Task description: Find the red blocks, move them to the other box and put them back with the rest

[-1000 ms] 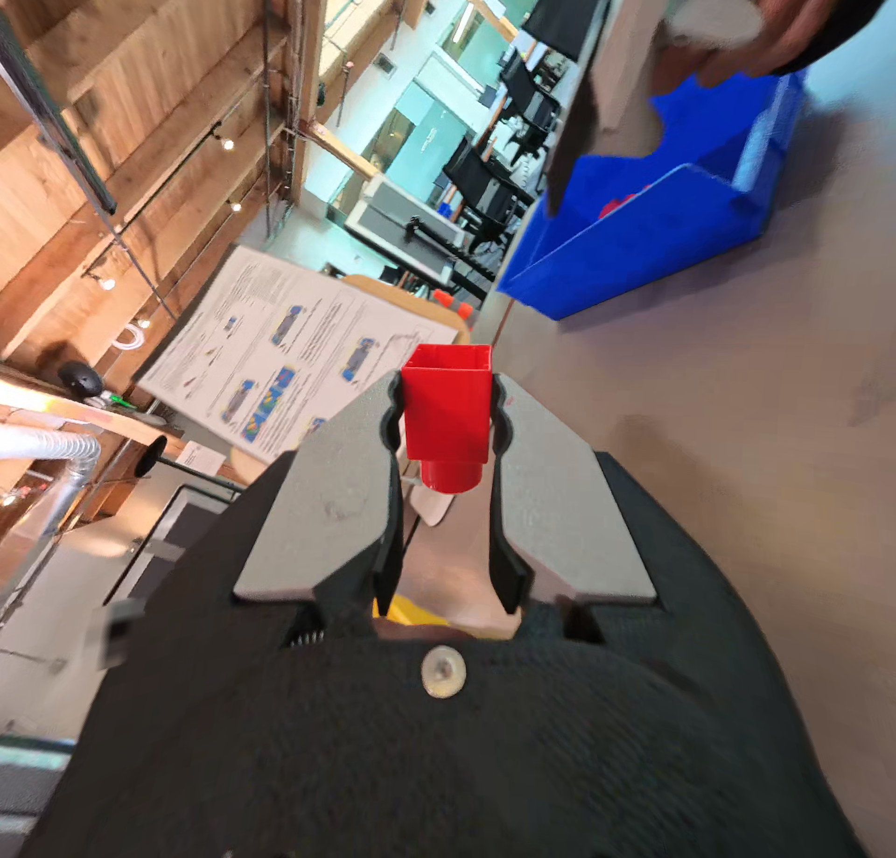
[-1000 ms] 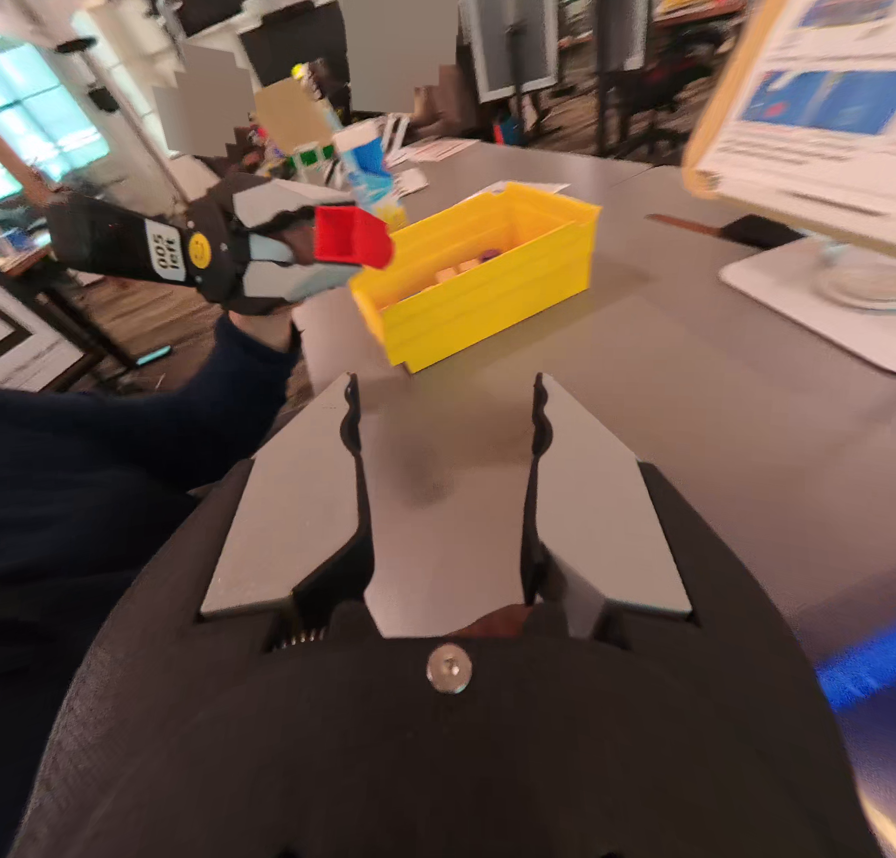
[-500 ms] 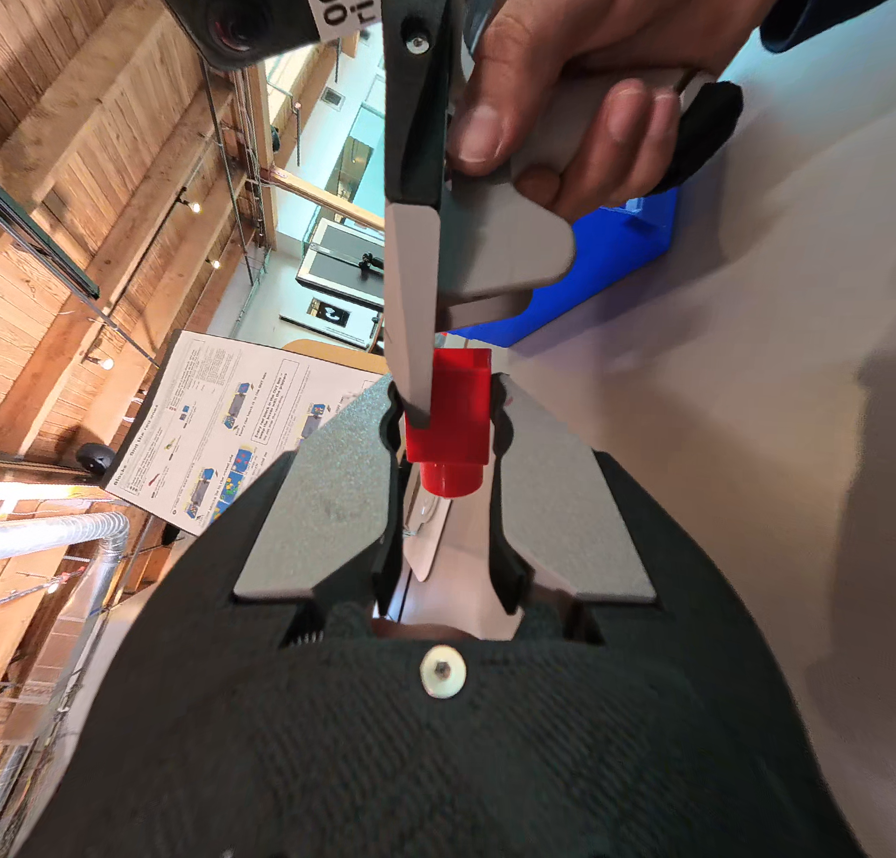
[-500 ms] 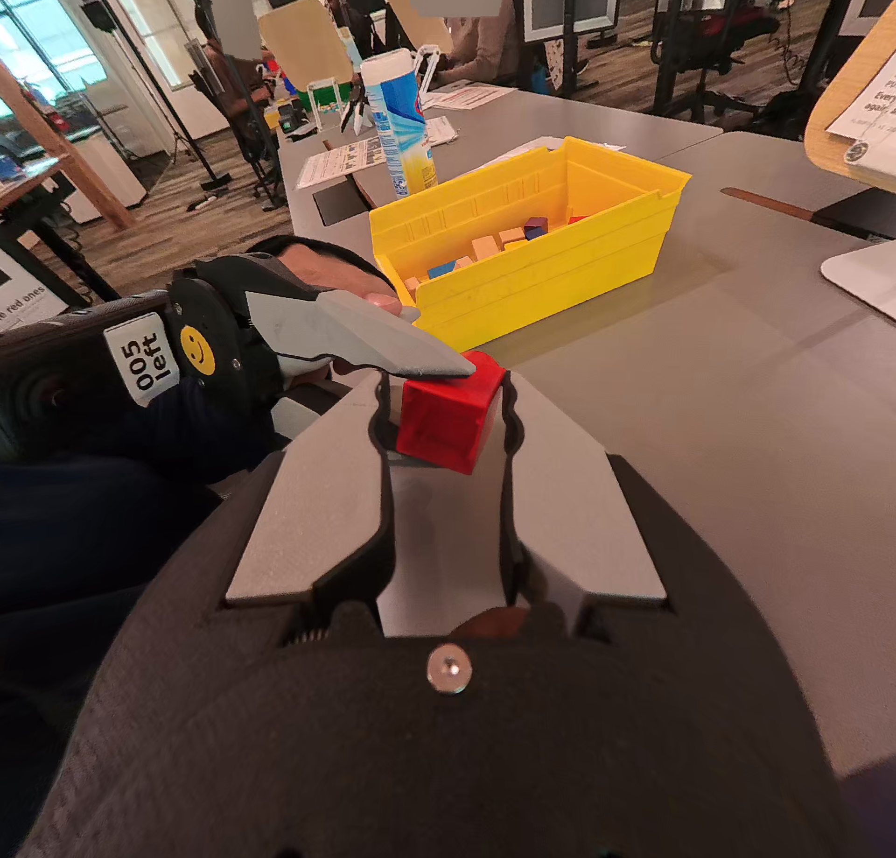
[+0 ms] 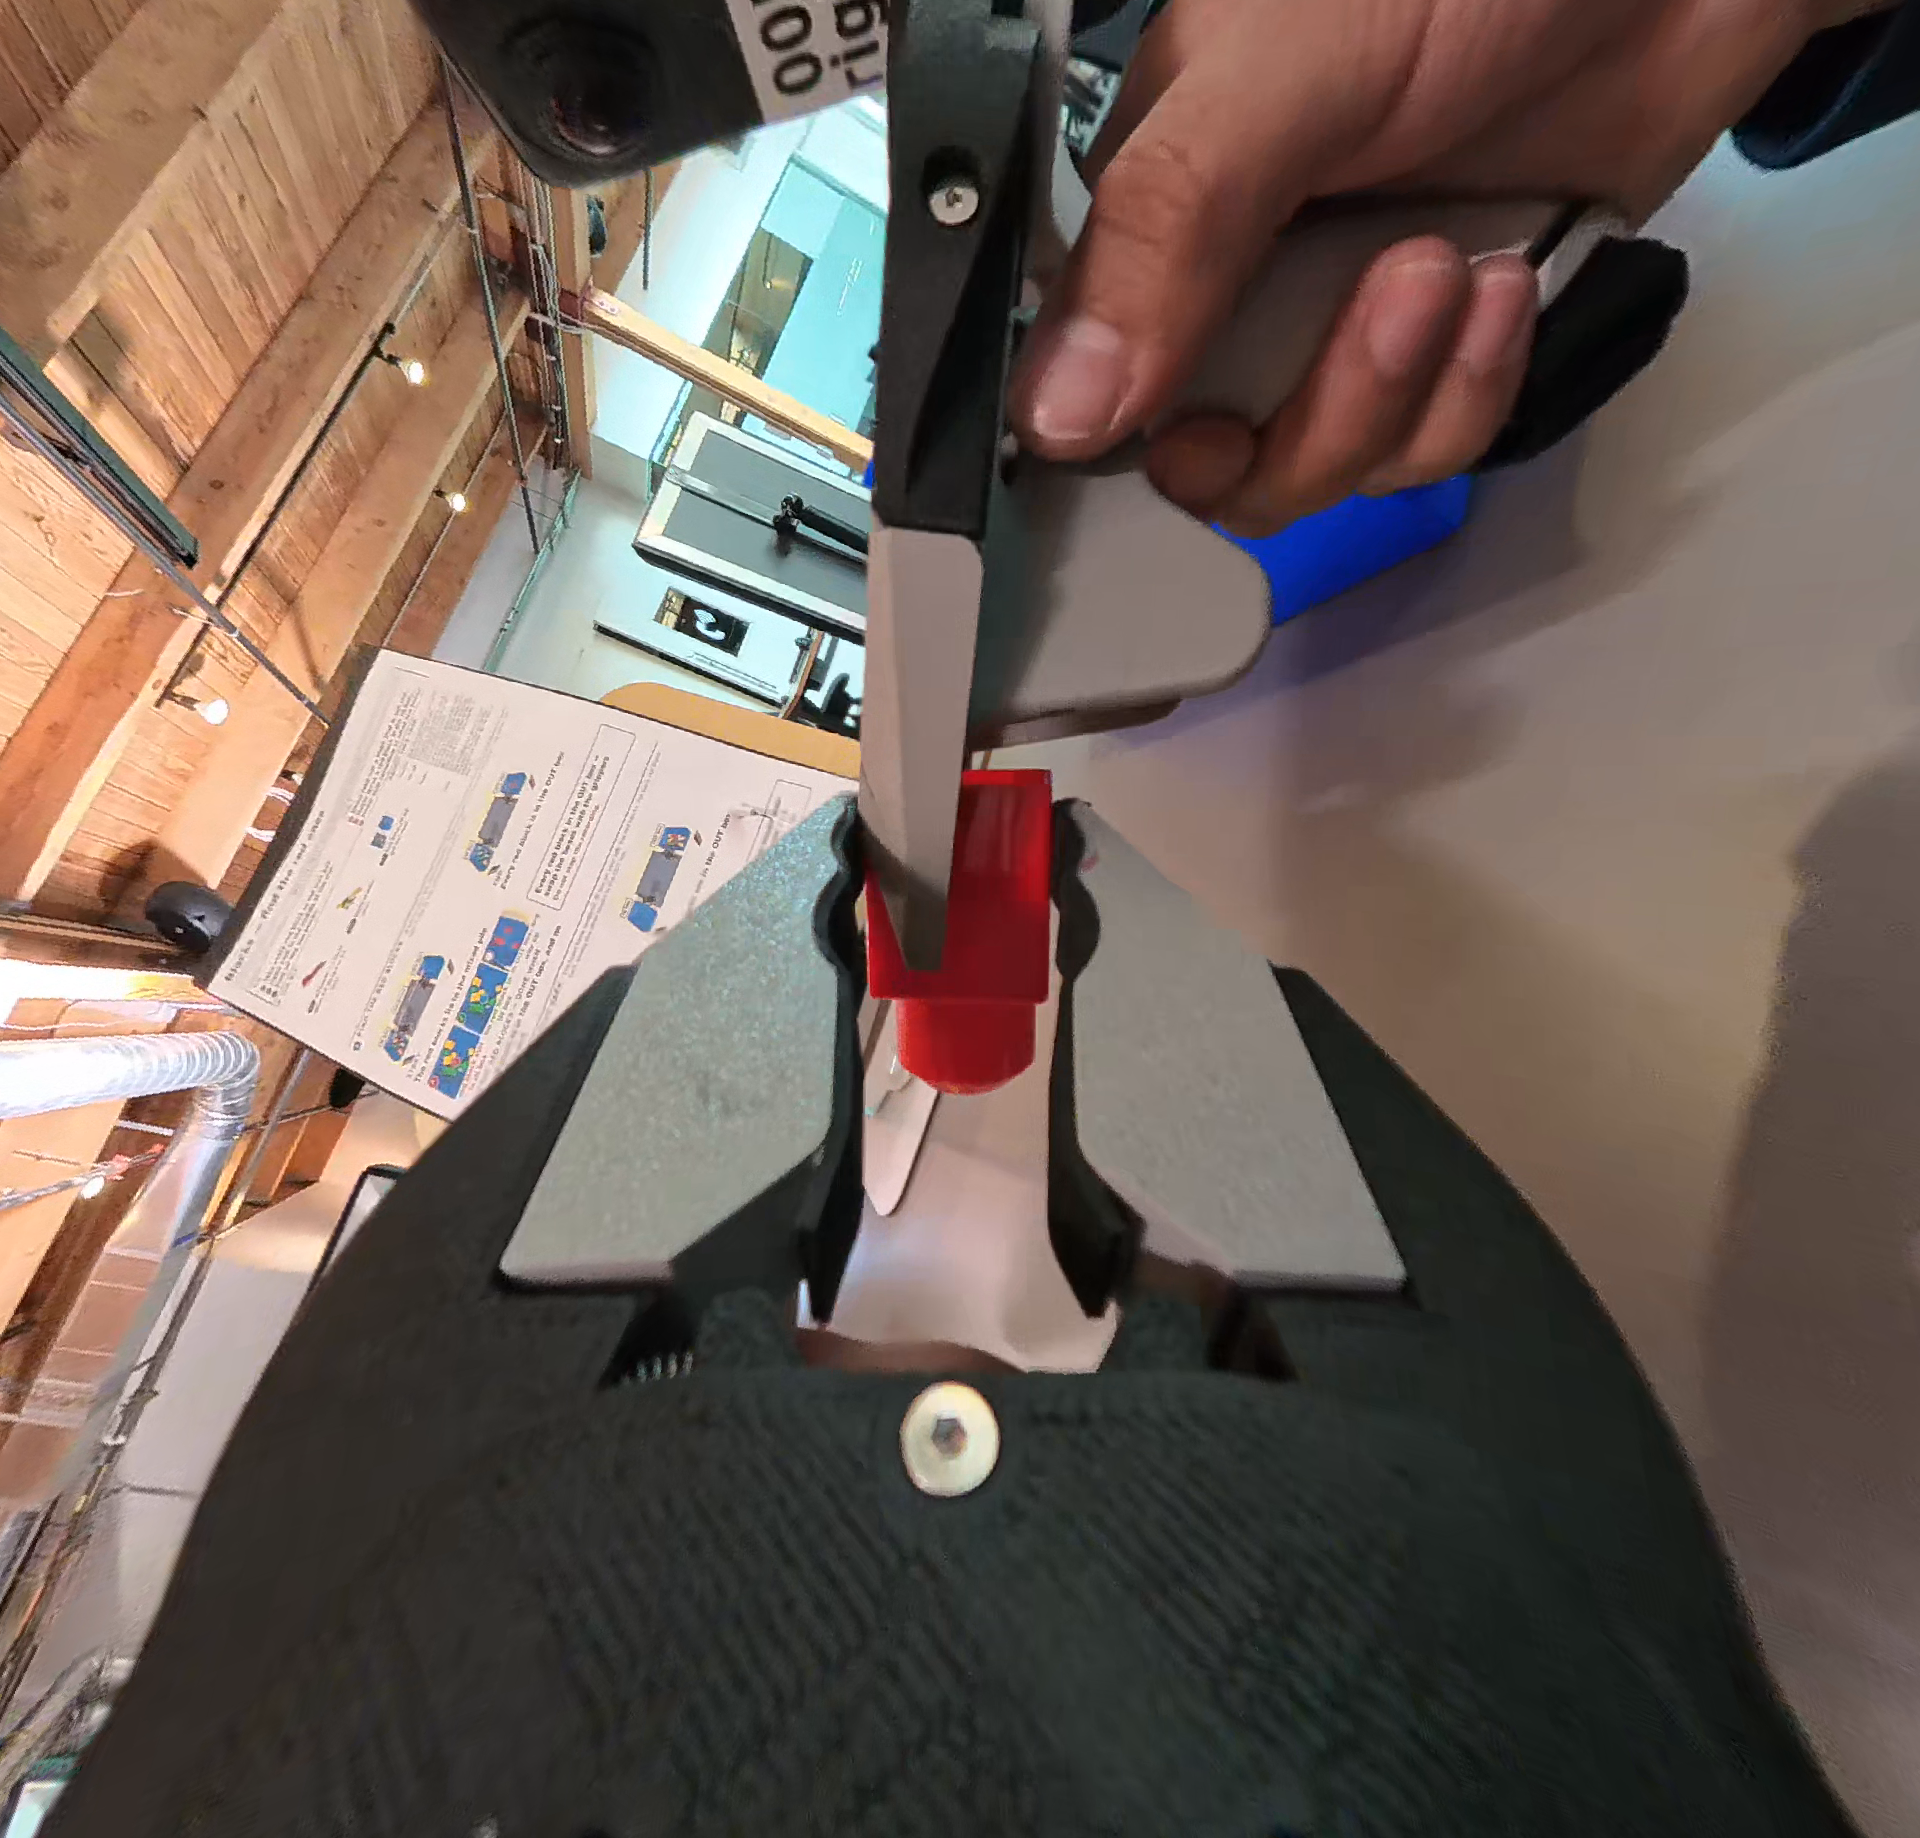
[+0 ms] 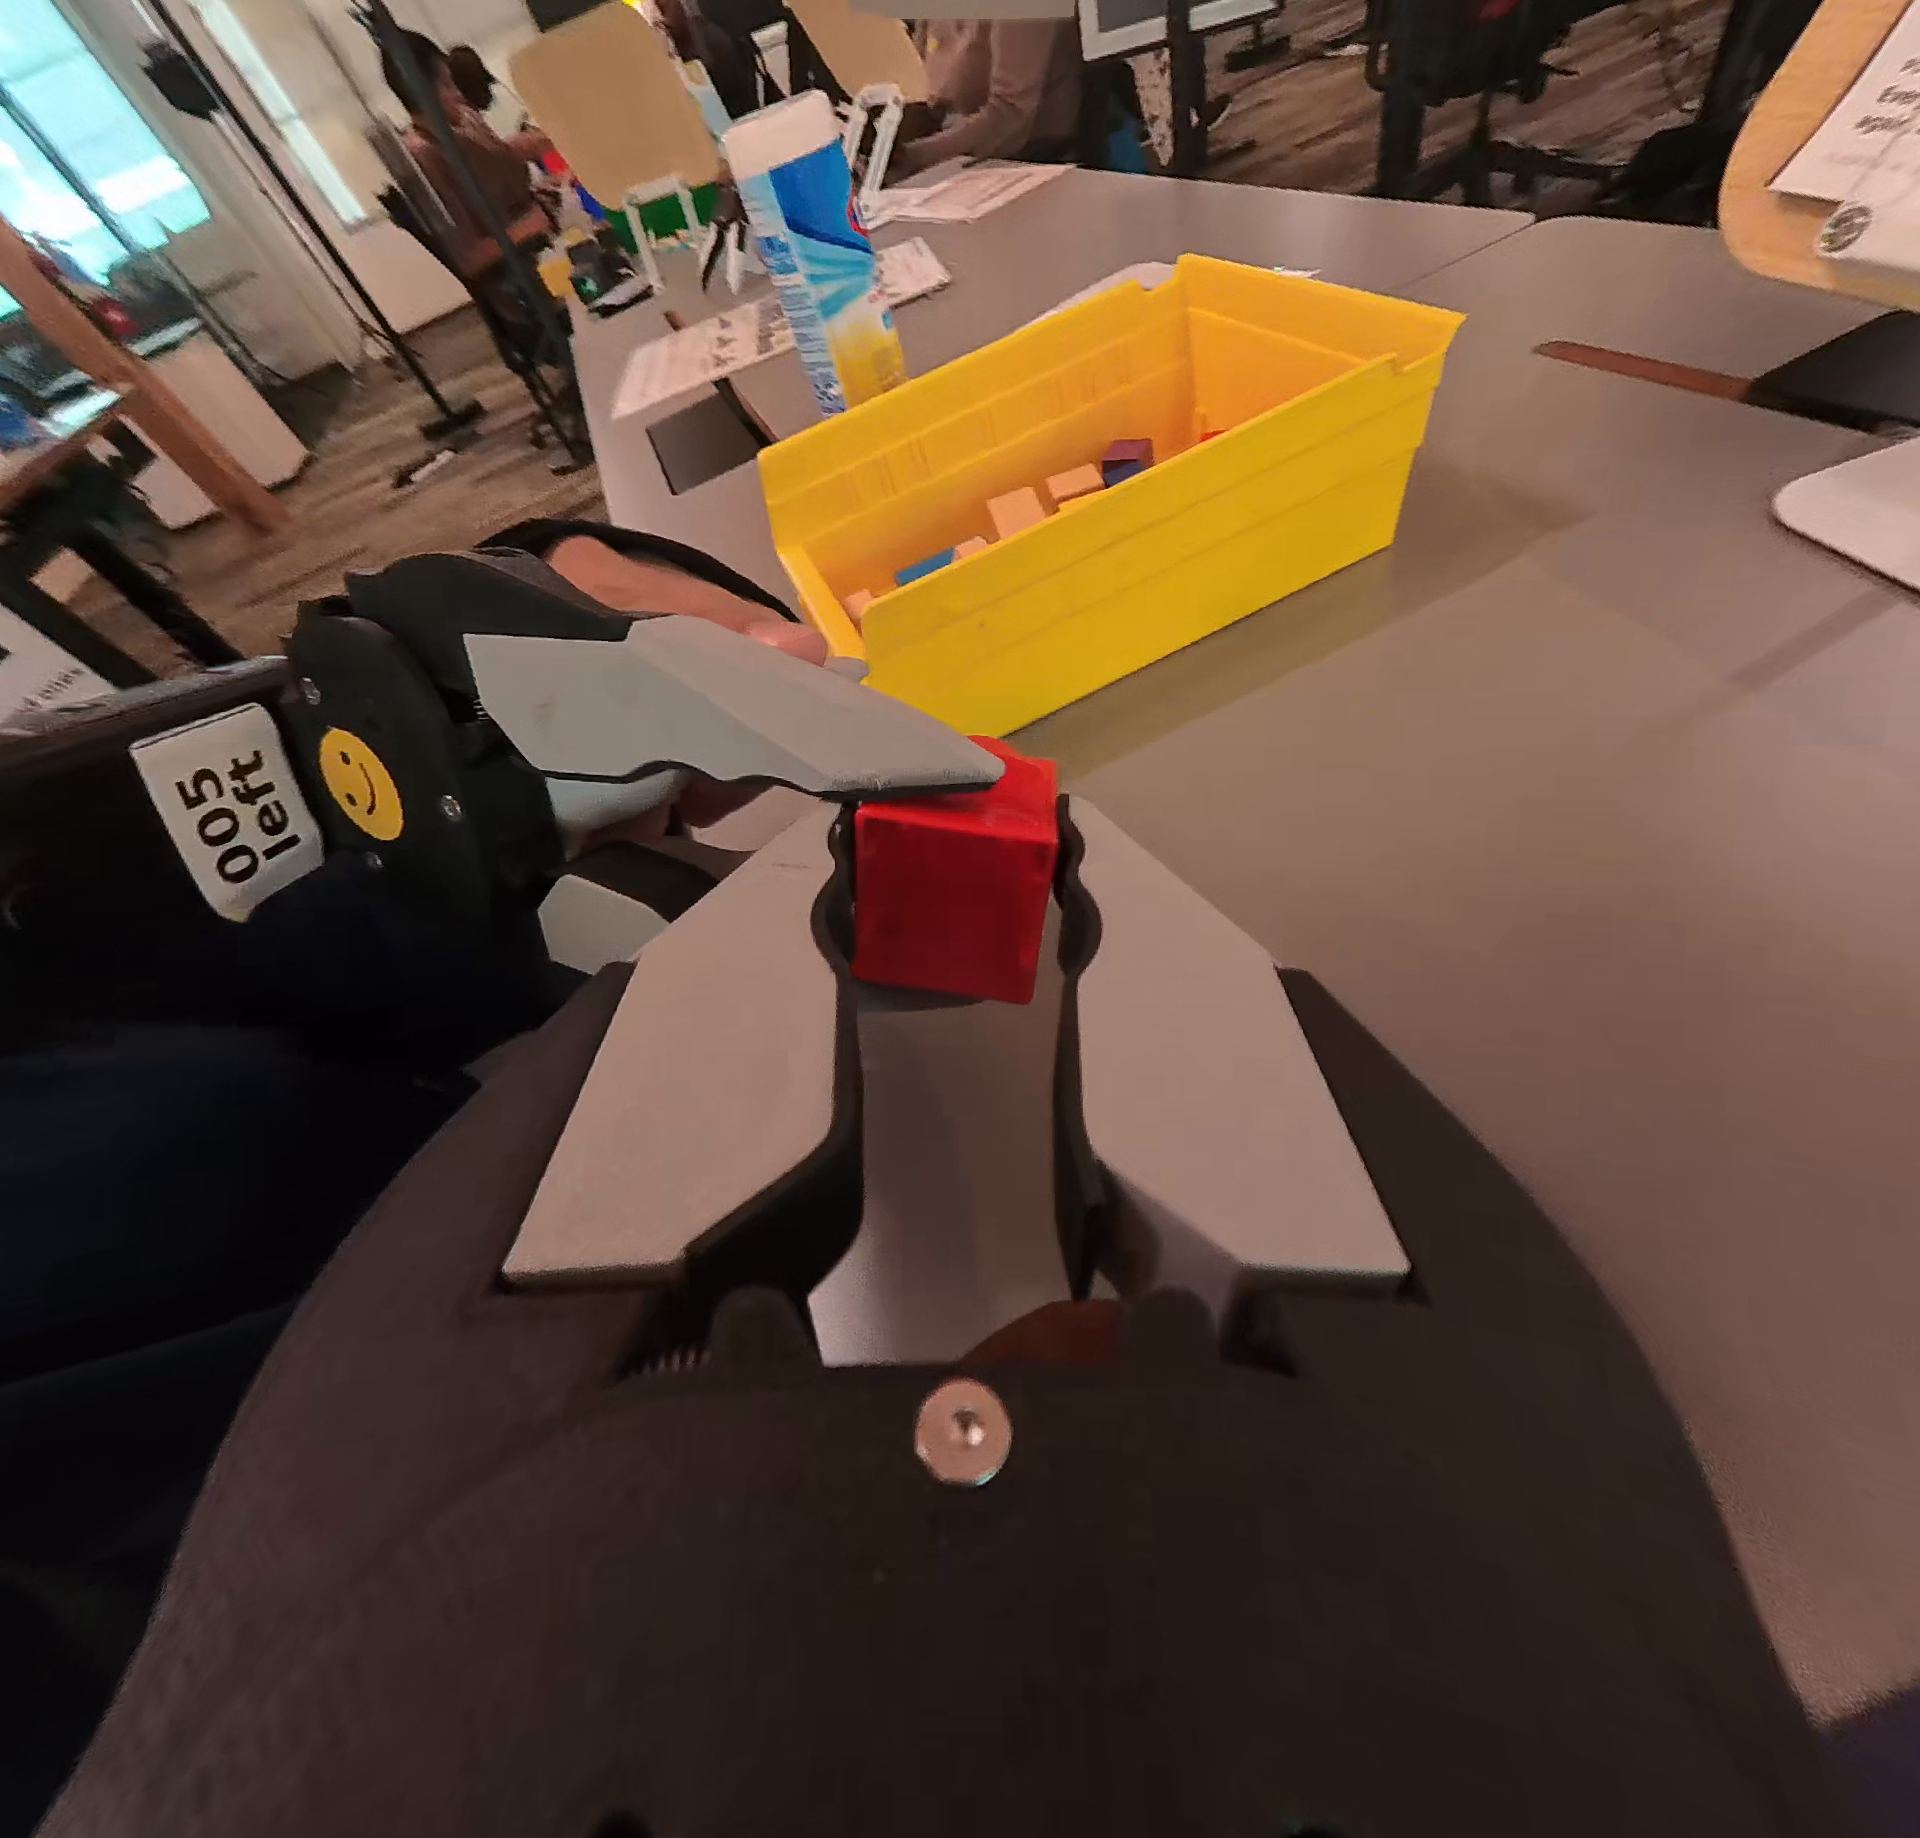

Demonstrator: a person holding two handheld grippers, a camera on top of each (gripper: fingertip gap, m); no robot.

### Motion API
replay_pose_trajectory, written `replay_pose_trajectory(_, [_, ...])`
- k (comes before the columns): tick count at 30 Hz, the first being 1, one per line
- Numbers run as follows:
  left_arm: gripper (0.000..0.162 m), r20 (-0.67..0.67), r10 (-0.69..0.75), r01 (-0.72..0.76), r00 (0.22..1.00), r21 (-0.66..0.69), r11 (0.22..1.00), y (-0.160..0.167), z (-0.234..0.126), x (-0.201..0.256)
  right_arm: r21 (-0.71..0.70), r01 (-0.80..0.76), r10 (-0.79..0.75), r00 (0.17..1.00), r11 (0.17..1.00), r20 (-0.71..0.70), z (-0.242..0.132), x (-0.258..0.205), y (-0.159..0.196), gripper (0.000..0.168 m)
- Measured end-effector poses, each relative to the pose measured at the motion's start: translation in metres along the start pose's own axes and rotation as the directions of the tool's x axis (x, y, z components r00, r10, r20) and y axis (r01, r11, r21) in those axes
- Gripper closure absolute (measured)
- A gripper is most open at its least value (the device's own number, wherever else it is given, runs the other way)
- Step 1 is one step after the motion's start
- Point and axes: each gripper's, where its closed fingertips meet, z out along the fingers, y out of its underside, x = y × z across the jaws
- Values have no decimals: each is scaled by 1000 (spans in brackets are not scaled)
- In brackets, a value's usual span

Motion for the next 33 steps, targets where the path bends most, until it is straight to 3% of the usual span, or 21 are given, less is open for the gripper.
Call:
replay_pose_trajectory(7, [128, 28, 37, -37, 999, 20, 999, -3, 1, 2, -24, 36, -36, 999, 999, -5, -3, -1, 2, 135])
replay_pose_trajectory(12, [128, -48, -111, 113, 993, 32, 993, -1, -2, 3, -8, -32, 33, 997, 999, 69, -3, -4, 1, 135])
replay_pose_trajectory(23, [128, -94, -101, 101, 990, -3, 995, 9, -2, 10, -46, -91, 97, 982, 995, 164, -1, -12, 8, 134])
replay_pose_trajectory(25, [128, -53, -91, 87, 994, -63, 994, 20, -1, 2, -53, -61, 66, 992, 997, 104, -3, -5, 9, 134])
replay_pose_trajectory(30, [128, -35, -165, 158, 986, -161, 974, 48, 6, -3, -62, -8, 6, 999, 998, -42, -14, 18, 8, 110])
replay_pose_trajectory(33, [128, -41, -200, 189, 979, -197, 962, 59, 10, -1, -63, 12, -21, 989, 998, -147, -25, 37, 7, 108])
